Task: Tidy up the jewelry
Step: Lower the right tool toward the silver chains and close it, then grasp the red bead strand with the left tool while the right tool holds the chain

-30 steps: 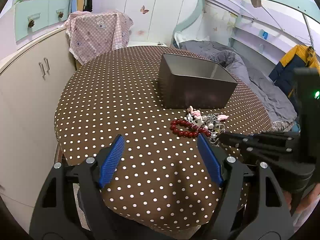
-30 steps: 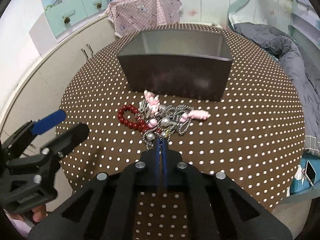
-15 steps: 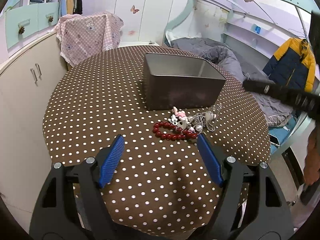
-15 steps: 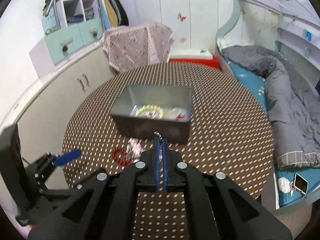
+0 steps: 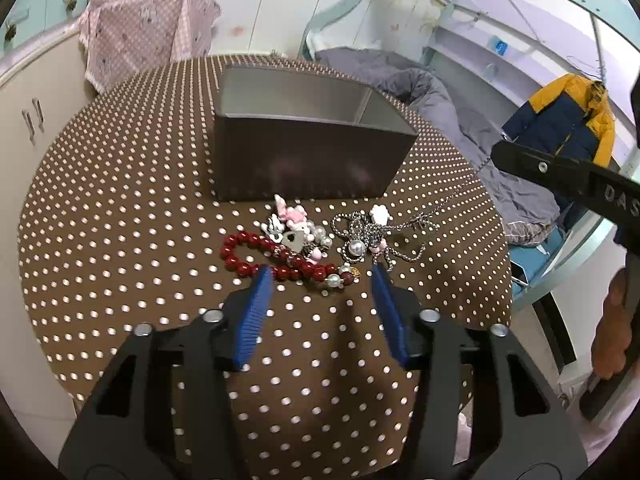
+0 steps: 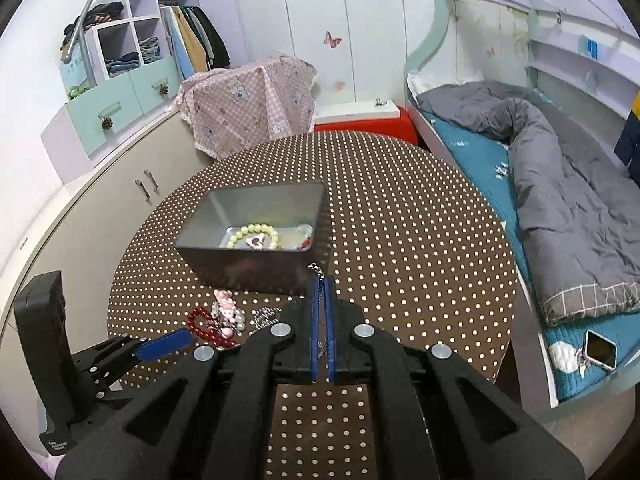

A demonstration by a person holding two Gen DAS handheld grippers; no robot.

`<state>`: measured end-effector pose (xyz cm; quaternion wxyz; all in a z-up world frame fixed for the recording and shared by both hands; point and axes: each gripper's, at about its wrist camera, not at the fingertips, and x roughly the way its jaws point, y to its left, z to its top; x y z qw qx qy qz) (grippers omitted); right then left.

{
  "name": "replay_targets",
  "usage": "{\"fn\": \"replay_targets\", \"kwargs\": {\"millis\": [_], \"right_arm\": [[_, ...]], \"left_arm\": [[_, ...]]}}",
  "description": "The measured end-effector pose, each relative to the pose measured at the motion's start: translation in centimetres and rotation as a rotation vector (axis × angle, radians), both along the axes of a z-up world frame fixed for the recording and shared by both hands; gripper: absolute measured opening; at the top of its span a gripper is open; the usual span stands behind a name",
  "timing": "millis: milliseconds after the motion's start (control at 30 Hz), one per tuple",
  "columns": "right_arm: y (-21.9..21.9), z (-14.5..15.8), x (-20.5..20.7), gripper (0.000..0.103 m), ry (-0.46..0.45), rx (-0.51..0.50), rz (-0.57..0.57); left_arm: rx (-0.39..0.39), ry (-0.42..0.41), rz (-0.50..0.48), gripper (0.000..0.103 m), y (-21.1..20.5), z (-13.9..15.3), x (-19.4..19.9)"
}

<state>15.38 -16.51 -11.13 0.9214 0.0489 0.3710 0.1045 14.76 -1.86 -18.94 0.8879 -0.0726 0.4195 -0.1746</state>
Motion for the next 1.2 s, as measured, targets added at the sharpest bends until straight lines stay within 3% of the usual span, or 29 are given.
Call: {"fn": "replay_targets", "kwargs": {"millis": [400,667,967,1033,1067,1133,1167,1200], "right_arm": [[-1.2,-1.6,0.6,0.001,0.049,0.038,0.009],[-0.9,-2.3,0.8,0.001,0.07,0.047,0.016],[0.2,-2.9,0.9,0.002,0.091,0.04,0.036],[0.4,-3.0,0.9,0.002,0.093,0.039,0.038],[0.5,-3.0,1.0,0.002,0.094,0.038,0.039],[0.6,-2.9,1.0,0.002,0.095,0.037,0.041],[0.6,-2.9,1.1,0.002,0.095,0.037,0.042],[0.6,-2.9,1.1,0.002,0.096,0.035,0.044]], "left_arm": [[-0.011,0.059,0.04,0.022,-0.6,-1.1,1.0],[0.0,0.052,0.038,0.017,1.6,-1.2,-0.7],[0.074,0.03,0.063,0.015,4.3,-1.2,-2.7],[0.045,0.048,0.063,0.015,5.1,-1.2,-2.6],[0.031,0.053,0.067,0.016,5.3,-1.2,-2.5],[0.009,0.056,0.066,0.031,5.4,-1.1,-2.3],[-0.008,0.05,0.061,0.056,5.2,-1.0,-2.2],[-0.021,0.034,0.062,0.067,4.9,-0.7,-2.2]]}}
